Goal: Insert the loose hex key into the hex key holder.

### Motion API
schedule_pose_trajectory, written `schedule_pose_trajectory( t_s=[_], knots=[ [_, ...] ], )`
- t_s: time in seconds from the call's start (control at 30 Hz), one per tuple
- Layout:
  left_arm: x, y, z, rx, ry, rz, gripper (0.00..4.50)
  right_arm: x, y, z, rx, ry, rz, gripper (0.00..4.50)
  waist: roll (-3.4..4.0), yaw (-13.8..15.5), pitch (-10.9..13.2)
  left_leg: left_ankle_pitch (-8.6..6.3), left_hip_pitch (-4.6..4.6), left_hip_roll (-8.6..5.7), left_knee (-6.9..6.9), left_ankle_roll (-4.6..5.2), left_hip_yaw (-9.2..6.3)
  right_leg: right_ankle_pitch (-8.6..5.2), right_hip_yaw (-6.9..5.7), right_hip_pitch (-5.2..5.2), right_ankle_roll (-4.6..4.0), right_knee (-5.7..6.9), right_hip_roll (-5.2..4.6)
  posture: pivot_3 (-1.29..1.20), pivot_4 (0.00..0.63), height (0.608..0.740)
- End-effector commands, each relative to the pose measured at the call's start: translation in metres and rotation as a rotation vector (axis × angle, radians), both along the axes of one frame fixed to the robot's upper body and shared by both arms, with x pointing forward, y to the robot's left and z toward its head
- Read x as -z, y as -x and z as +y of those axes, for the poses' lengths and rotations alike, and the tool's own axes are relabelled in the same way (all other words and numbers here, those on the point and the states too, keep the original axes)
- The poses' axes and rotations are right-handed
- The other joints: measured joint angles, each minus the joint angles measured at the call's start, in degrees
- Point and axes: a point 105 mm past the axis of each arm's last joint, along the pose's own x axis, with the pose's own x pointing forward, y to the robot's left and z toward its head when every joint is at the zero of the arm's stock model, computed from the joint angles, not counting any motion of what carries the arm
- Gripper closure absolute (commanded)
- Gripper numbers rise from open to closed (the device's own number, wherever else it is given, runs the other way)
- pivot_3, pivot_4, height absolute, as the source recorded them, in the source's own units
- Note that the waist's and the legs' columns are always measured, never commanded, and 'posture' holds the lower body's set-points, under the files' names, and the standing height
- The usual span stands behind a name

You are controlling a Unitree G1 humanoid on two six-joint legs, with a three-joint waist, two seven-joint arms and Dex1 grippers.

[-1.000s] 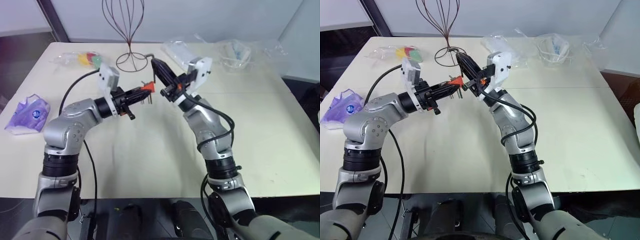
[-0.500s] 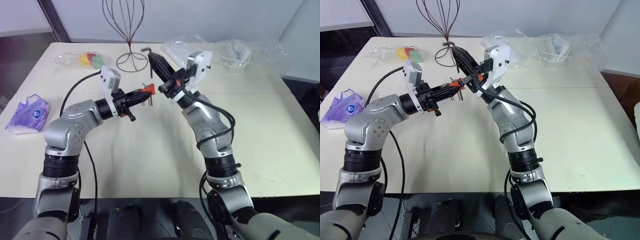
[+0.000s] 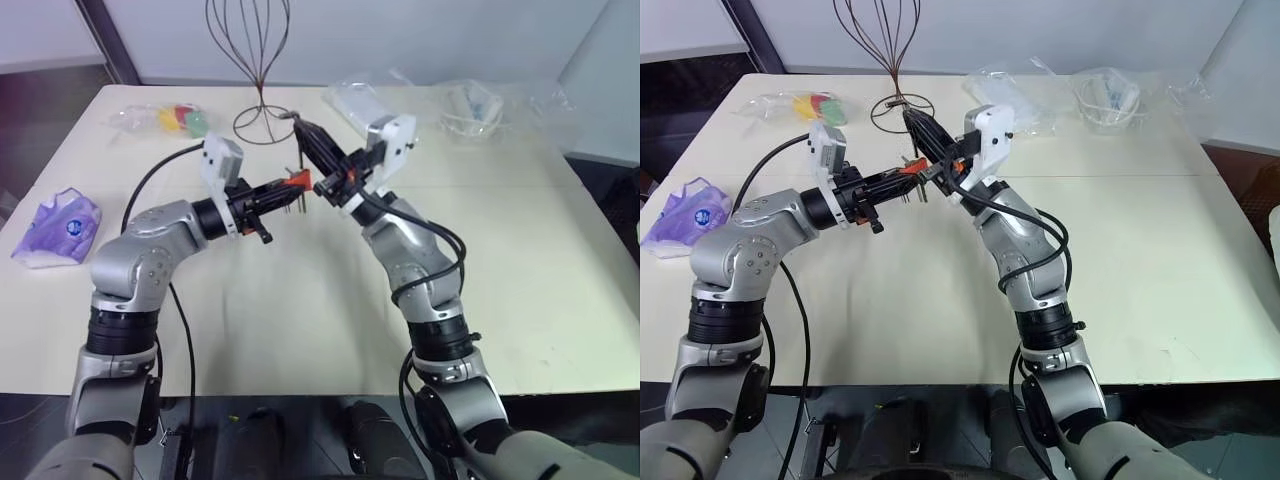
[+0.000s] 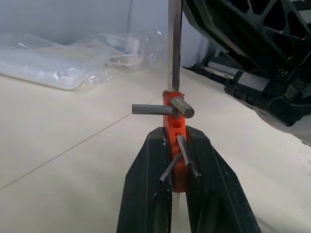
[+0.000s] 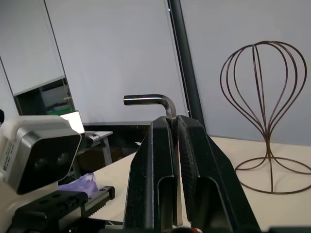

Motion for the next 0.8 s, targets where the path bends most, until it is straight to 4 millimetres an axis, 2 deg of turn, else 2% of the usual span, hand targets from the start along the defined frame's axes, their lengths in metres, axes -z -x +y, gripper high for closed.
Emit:
schedule_pose_trajectory(
  t_s=[0.03,0.8],
  knots=[
    [-0.0159,0.0044,-0.0008,0.009,0.006,-0.071,4.50,-0.0130,0.0093,-0.0011,-0.004,-0.018,-0.061,4.44,0.00,0.00,0.00,0.00,0.00,0.00,0.00,0.00,0.00,0.00,0.00,0.00,0.00,0.00,0.00,0.00,0.150,0.740],
    [-0.0166,0.0050,-0.0017,0.015,0.009,-0.070,4.50,-0.0096,0.0032,-0.0096,0.038,0.003,-0.058,4.44,0.00,-0.01,0.00,0.01,0.00,0.00,0.01,-0.02,0.00,0.00,0.00,0.00,0.00,0.02,0.00,0.00,0.150,0.740]
  ],
)
